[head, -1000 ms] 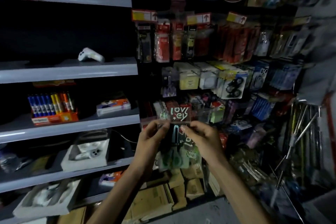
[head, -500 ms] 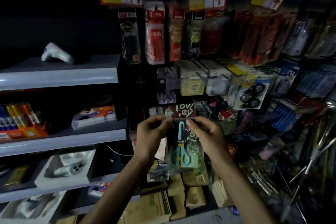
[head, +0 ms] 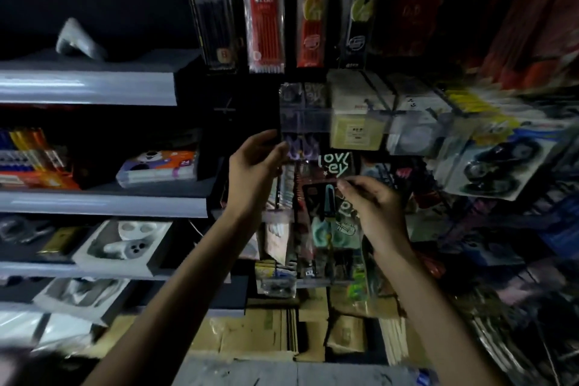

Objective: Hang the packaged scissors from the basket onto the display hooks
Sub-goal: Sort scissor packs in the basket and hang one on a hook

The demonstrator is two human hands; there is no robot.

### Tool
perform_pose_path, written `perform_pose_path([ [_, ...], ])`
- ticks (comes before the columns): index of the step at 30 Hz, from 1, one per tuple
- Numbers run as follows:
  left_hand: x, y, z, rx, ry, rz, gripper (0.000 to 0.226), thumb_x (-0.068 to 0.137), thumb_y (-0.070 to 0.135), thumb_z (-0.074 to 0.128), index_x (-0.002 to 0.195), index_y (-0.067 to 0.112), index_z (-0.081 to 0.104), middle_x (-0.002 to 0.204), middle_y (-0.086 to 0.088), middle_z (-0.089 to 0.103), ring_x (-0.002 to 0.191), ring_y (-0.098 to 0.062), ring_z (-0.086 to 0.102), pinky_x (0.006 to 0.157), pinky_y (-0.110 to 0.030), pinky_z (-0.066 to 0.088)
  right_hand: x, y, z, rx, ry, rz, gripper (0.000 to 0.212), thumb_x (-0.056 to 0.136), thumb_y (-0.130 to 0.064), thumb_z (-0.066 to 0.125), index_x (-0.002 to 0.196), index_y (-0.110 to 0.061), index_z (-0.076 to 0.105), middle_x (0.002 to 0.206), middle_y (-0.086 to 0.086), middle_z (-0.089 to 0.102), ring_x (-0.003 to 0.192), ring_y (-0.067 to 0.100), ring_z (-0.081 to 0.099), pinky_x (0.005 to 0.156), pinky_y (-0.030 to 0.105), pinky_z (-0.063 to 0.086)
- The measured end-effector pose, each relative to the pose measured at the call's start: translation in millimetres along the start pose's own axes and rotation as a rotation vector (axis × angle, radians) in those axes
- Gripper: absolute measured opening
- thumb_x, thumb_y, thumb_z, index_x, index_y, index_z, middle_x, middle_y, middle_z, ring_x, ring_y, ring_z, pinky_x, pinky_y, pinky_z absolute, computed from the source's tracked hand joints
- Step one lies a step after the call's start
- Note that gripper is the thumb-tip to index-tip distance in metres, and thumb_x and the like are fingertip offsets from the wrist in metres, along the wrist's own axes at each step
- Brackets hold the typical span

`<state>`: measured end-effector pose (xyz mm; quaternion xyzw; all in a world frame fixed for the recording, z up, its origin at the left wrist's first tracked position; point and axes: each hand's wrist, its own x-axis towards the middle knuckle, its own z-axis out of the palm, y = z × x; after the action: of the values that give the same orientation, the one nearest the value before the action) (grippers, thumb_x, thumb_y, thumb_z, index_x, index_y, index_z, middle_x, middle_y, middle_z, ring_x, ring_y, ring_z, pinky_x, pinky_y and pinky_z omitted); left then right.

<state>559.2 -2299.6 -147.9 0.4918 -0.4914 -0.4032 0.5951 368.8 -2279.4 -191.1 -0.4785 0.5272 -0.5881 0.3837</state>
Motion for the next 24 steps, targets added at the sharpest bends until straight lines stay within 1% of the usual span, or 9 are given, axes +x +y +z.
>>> perform_pose_path([
  [3, -0.2, 1.7, 3.2, -0.043, -0.021, -0.014, 0.027, 0.101, 0.02, 0.069, 0.127, 0.017, 0.071, 0.112, -0.005, 0.078, 0.108, -0.023, 0.075, 0.09, -0.032, 0.059, 8.4, 4.5, 2.8, 0.001, -0.008, 0.004, 0.002, 0.093, -0.022, 0.074, 0.091, -0.023, 0.075, 0.091, -0.005, 0.076, 0.085, 0.005, 0.071, 0.071, 0.014, 0.053],
  [5, -2.6, 2.0, 2.9, -0.072, -0.018, -0.012, 0.023, 0.1, 0.018, 0.069, 0.123, 0.015, 0.072, 0.113, -0.01, 0.078, 0.111, -0.031, 0.073, 0.095, -0.039, 0.059, 11.6, 5.1, 5.4, 0.013, -0.002, 0.011, 0.005, 0.093, -0.022, 0.075, 0.089, -0.025, 0.075, 0.09, -0.008, 0.075, 0.083, 0.0, 0.07, 0.07, 0.013, 0.053],
  [8, -8.5, 6.1, -0.1, -0.103, -0.033, 0.016, 0.018, 0.1, 0.015, 0.068, 0.117, 0.012, 0.072, 0.11, -0.012, 0.076, 0.105, -0.029, 0.072, 0.103, -0.052, 0.055, 14.0, 4.1, 8.3, 0.042, 0.0, 0.011, 0.002, 0.093, -0.02, 0.074, 0.094, -0.021, 0.076, 0.089, -0.008, 0.076, 0.08, -0.003, 0.07, 0.071, 0.013, 0.054],
  [10, -10.7, 11.6, -2.1, -0.113, -0.061, 0.046, 0.019, 0.101, 0.012, 0.066, 0.119, 0.011, 0.071, 0.109, -0.011, 0.075, 0.1, -0.023, 0.071, 0.101, -0.049, 0.056, 16.8, 2.4, 12.4, 0.051, -0.006, -0.01, 0.008, 0.093, -0.019, 0.074, 0.098, -0.014, 0.078, 0.091, -0.003, 0.078, 0.087, 0.006, 0.073, 0.075, 0.02, 0.054],
  [14, -9.1, 26.2, -5.7, -0.078, -0.104, 0.105, 0.027, 0.102, 0.007, 0.063, 0.128, 0.01, 0.068, 0.112, -0.009, 0.076, 0.097, -0.014, 0.072, 0.087, -0.029, 0.059, 27.0, -2.9, 24.8, 0.093, 0.005, -0.03, 0.007, 0.092, -0.02, 0.075, 0.097, -0.016, 0.078, 0.095, 0.004, 0.078, 0.094, 0.02, 0.073, 0.08, 0.031, 0.054],
  [18, -5.9, 34.6, -10.4, -0.051, -0.15, 0.15, 0.034, 0.103, 0.005, 0.061, 0.136, 0.015, 0.064, 0.111, -0.008, 0.078, 0.099, -0.017, 0.074, 0.091, -0.034, 0.06, 34.8, -9.6, 34.4, 0.107, -0.008, -0.037, 0.007, 0.092, -0.023, 0.075, 0.096, -0.018, 0.077, 0.089, -0.002, 0.077, 0.084, 0.01, 0.071, 0.069, 0.022, 0.052],
  [21, -3.5, 35.3, -12.6, -0.008, -0.179, 0.17, 0.038, 0.103, 0.007, 0.062, 0.138, 0.02, 0.063, 0.113, -0.011, 0.077, 0.109, -0.03, 0.072, 0.094, -0.042, 0.059, 40.9, -12.2, 40.3, 0.149, 0.02, -0.047, 0.018, 0.092, -0.023, 0.075, 0.106, -0.011, 0.076, 0.097, 0.006, 0.078, 0.091, 0.02, 0.074, 0.072, 0.029, 0.057],
  [22, -2.7, 34.7, -13.4, -0.005, -0.184, 0.173, 0.039, 0.103, 0.007, 0.062, 0.138, 0.021, 0.063, 0.112, -0.012, 0.077, 0.108, -0.031, 0.072, 0.095, -0.043, 0.059, 42.7, -13.1, 41.9, 0.144, 0.032, -0.048, 0.019, 0.093, -0.023, 0.075, 0.107, -0.01, 0.076, 0.099, 0.006, 0.078, 0.092, 0.021, 0.074, 0.073, 0.032, 0.057],
  [24, -1.1, 33.0, -15.3, -0.004, -0.19, 0.177, 0.041, 0.102, 0.006, 0.062, 0.14, 0.021, 0.062, 0.109, -0.01, 0.078, 0.101, -0.025, 0.073, 0.094, -0.044, 0.059, 46.4, -14.1, 44.6, 0.127, 0.049, -0.054, 0.016, 0.093, -0.025, 0.074, 0.105, -0.014, 0.077, 0.095, 0.001, 0.078, 0.084, 0.015, 0.072, 0.069, 0.031, 0.055],
])
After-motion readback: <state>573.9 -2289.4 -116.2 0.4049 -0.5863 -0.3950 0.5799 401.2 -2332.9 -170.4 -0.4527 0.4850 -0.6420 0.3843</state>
